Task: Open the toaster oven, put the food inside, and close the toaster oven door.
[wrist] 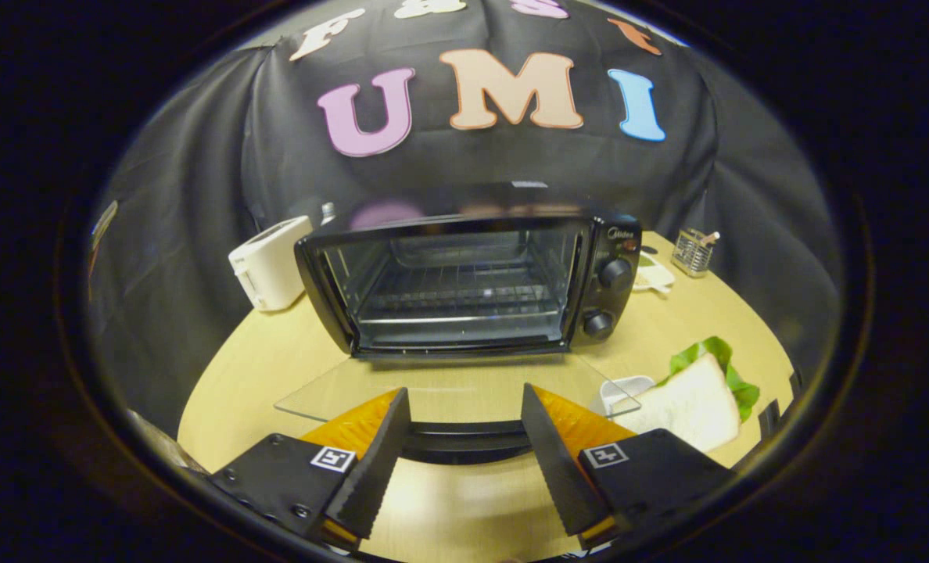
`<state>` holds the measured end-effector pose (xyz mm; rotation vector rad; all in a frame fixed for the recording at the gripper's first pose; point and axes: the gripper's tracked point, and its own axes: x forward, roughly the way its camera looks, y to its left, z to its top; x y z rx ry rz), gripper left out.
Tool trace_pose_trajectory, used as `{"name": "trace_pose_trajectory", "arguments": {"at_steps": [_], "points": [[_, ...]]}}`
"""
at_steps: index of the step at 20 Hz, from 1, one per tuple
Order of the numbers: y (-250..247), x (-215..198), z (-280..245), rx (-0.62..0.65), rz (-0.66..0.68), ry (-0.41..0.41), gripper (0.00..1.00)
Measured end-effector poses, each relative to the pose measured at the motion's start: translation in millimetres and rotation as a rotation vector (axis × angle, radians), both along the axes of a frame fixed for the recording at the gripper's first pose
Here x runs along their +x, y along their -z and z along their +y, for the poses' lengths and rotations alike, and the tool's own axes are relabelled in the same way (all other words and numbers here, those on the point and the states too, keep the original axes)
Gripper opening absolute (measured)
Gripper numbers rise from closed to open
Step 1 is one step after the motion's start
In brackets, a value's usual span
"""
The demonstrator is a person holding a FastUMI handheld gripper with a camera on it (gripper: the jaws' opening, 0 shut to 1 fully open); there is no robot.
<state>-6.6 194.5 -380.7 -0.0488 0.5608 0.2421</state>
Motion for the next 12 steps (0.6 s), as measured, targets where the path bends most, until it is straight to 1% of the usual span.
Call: {"name": "trace_pose_trajectory", "arguments": {"at_steps": [4,8,10,12], "points": [[32,-1,-1,-0.043,0.077,-0.006,0.9],[71,-11,-4,-0.093,0.198,-0.005,0.9],[69,-2,0,-0.085,0.174,-0.011,0.9],[69,-3,-1,-0.085,0.178,-0.007,0.9]]}}
